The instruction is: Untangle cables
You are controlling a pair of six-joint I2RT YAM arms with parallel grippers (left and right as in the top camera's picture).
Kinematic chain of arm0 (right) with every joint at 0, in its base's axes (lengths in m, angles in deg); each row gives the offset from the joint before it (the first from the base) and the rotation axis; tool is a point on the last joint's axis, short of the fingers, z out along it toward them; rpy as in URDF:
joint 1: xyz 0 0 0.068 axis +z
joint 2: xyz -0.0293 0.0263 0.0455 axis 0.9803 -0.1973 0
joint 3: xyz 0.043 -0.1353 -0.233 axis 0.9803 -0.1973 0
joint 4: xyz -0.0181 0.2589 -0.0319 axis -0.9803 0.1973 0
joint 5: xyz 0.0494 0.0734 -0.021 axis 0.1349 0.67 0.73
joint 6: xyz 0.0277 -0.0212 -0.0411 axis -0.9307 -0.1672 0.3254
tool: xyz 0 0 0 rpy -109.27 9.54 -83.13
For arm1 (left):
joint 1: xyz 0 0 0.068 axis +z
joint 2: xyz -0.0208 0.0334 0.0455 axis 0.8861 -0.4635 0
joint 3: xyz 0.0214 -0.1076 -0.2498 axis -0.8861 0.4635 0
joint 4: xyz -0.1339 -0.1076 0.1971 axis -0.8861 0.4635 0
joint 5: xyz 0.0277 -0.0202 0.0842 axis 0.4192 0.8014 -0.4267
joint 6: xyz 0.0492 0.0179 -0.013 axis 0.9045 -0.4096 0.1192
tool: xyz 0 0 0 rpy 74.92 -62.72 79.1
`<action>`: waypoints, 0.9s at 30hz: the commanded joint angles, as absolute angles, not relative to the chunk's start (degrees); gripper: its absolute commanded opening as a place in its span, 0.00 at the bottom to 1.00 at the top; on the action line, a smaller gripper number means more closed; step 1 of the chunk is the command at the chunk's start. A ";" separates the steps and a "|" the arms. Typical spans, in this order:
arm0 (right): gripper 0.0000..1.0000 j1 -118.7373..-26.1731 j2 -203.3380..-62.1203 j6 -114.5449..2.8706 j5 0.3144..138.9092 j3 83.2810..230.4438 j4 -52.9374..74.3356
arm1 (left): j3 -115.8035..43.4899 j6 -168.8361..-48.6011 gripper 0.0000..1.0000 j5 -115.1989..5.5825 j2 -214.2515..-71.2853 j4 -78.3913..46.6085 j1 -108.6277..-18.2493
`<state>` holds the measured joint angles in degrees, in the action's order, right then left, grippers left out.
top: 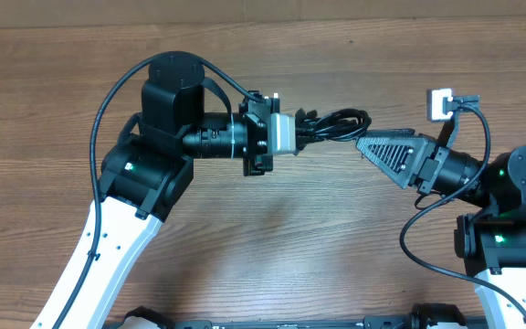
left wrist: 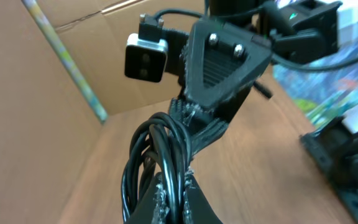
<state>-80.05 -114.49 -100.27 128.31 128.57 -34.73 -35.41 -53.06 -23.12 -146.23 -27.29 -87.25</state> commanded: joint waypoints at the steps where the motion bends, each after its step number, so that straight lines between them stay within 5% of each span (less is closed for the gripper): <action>1: 0.62 -80.25 -113.81 -108.75 128.77 128.81 -36.19 | -36.79 -45.54 0.04 -25.35 -144.90 -27.44 -87.12; 20: 0.37 -80.25 -114.90 -106.44 127.02 128.79 -27.39 | -36.79 -47.75 0.04 -25.21 -144.90 -34.83 -90.92; 27: 0.37 -80.25 -118.27 -106.13 127.02 128.79 -26.86 | -36.79 -50.44 0.04 -11.16 -144.88 -40.14 -90.92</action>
<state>-80.07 -116.41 -106.79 128.72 128.63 -27.30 -35.41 -48.05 -21.45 -146.25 -39.03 -90.16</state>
